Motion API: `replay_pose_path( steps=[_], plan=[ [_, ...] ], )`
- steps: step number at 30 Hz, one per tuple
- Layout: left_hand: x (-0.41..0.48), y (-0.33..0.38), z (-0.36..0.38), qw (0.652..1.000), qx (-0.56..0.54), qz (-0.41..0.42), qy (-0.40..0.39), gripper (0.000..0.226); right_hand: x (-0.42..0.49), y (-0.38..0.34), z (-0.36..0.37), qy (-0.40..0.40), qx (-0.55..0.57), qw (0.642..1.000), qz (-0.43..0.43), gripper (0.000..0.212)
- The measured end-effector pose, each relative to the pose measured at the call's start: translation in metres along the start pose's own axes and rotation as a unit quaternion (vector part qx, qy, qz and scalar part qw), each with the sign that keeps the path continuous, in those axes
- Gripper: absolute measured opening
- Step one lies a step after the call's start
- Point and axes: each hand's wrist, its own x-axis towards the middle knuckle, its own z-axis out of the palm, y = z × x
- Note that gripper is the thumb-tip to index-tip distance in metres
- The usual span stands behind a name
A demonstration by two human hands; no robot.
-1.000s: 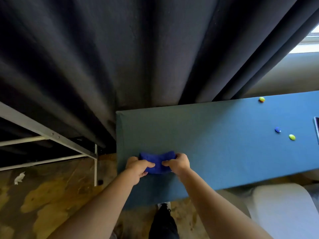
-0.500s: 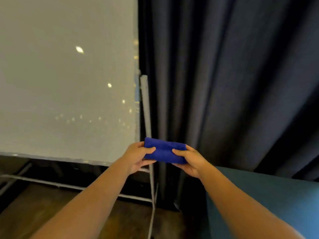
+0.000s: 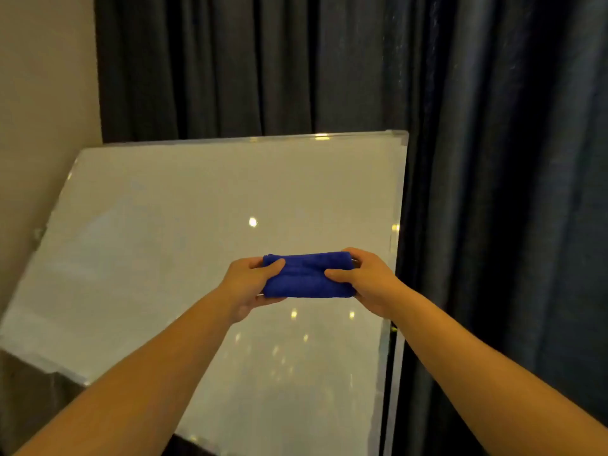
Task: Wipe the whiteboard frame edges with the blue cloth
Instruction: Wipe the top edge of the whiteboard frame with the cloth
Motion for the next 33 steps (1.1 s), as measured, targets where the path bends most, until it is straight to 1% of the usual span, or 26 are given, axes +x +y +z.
replay_pose_path(
  steps=[4,10,13,18,23,26,29,31,33],
  plan=[
    [0.058,0.026,-0.011,0.998,0.033,0.052,0.014,0.039,0.060,-0.018,0.006,0.038,-0.065,0.997,-0.031,0.020],
    [0.182,0.073,-0.027,0.990,0.076,0.113,-0.024,0.041,0.173,-0.039,0.007,0.097,-0.114,0.985,-0.082,0.015],
    [0.247,0.103,-0.035,0.986,0.094,0.134,-0.024,0.041,0.240,-0.060,0.007,0.109,-0.143,0.978,-0.101,0.016],
    [0.326,0.153,-0.058,0.975,0.129,0.179,-0.006,0.035,0.335,-0.104,0.016,0.135,-0.192,0.961,-0.148,0.021],
    [0.386,0.197,-0.083,0.961,0.159,0.224,-0.021,0.029,0.405,-0.135,0.036,0.173,-0.242,0.936,-0.187,0.021],
    [0.424,0.214,-0.095,0.950,0.180,0.254,-0.033,0.027,0.441,-0.142,0.048,0.217,-0.301,0.900,-0.228,0.030],
    [0.464,0.224,-0.106,0.939,0.197,0.279,-0.045,0.022,0.475,-0.137,0.065,0.268,-0.370,0.845,-0.276,0.038],
    [0.490,0.227,-0.114,0.919,0.230,0.319,-0.024,0.016,0.495,-0.132,0.076,0.296,-0.426,0.801,-0.298,0.041],
    [0.516,0.231,-0.123,0.885,0.278,0.372,0.019,0.012,0.515,-0.130,0.086,0.325,-0.449,0.771,-0.315,0.042]
  ],
)
